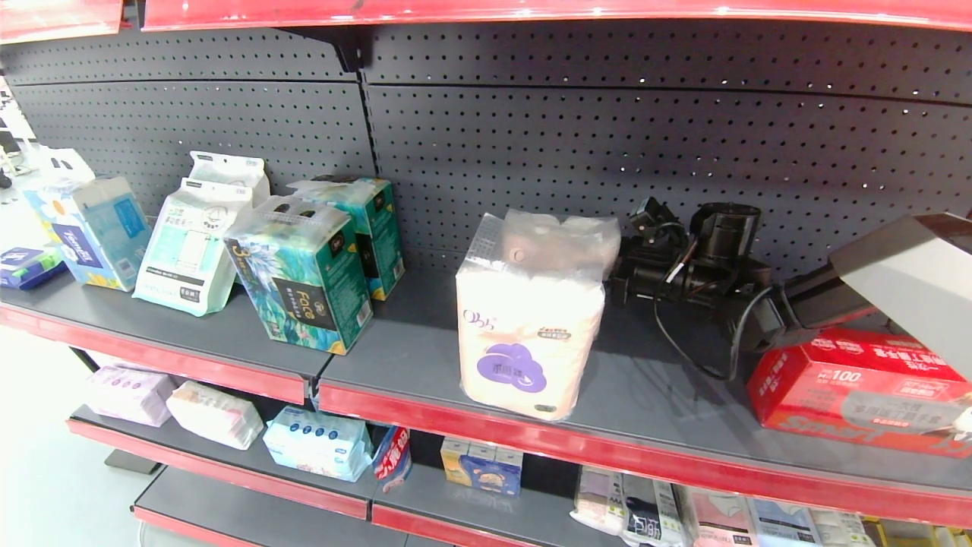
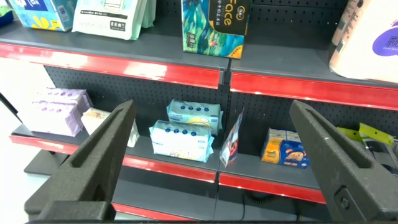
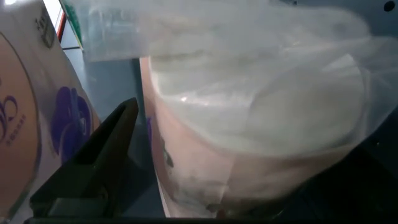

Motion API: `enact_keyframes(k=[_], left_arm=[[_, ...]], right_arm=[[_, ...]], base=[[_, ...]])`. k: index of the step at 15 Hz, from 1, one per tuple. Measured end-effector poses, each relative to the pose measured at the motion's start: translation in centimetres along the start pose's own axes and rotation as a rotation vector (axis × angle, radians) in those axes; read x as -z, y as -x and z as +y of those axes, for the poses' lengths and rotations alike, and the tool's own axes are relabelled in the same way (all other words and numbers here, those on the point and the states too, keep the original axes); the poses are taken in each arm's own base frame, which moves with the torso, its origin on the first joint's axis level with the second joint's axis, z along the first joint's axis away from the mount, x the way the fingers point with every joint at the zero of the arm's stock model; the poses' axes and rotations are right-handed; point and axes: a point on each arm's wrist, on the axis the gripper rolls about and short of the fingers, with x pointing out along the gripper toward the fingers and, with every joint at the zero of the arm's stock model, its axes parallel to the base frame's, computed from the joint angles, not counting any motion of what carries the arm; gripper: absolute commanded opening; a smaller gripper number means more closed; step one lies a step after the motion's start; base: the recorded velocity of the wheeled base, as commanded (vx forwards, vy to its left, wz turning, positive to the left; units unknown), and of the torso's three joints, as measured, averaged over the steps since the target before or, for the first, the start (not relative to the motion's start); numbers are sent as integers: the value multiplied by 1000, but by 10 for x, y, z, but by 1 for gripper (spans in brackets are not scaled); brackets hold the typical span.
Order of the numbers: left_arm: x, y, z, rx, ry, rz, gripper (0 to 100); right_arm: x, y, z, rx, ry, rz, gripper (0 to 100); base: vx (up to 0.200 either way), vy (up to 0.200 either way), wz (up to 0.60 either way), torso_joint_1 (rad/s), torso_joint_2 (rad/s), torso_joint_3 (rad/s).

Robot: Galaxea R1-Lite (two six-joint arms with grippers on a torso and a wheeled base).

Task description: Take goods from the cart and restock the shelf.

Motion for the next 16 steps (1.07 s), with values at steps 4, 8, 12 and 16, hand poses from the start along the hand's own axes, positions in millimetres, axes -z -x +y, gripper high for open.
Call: enact_keyframes(k=[4,8,12,16], left_arm=[[0,0,0,0,0,0,100],[0,0,0,0,0,0,100],[0,0,0,0,0,0,100],[0,0,0,0,0,0,100]], right_arm=[[-5,10,0,14,-12,3,100],[-8,27,-2,43,-19,12,100],[-12,50,-3,78,-30,26,100],[-17,72,0,108,-41,37,100]], base=[[0,0,0,0,0,0],[0,0,0,0,0,0],[0,0,0,0,0,0],[0,0,0,0,0,0]])
